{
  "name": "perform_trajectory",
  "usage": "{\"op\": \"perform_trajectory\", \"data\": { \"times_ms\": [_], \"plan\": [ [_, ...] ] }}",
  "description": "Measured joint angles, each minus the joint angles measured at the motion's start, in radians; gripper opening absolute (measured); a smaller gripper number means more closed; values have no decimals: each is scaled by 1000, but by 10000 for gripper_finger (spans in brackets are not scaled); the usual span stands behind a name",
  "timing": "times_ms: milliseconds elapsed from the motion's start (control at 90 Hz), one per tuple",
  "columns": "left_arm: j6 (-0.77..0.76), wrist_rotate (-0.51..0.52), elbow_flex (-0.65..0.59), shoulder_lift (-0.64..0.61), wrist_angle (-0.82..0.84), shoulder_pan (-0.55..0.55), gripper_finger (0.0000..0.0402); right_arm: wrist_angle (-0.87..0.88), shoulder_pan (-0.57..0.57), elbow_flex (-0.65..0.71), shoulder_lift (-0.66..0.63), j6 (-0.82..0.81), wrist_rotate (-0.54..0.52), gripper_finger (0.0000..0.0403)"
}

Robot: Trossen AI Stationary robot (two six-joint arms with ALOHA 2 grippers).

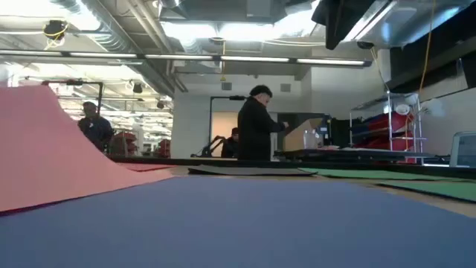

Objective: Organize paper
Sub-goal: Stack the pink paper on the stacked pink paper

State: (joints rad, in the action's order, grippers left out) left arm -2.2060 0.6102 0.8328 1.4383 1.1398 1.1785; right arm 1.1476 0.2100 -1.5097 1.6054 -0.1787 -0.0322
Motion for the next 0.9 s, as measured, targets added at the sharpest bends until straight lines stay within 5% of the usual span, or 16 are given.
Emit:
{"op": "perform_trajectory", "data": {
  "times_ms": [244, 900],
  "plan": [
    [-12, -82, 45, 15, 105, 27, 0, 0, 0, 0, 0, -2, 0, 129],
    [-19, -190, 46, 135, 59, 31, 0, 0, 0, 0, 0, -25, 19, 129]
  ]
}}
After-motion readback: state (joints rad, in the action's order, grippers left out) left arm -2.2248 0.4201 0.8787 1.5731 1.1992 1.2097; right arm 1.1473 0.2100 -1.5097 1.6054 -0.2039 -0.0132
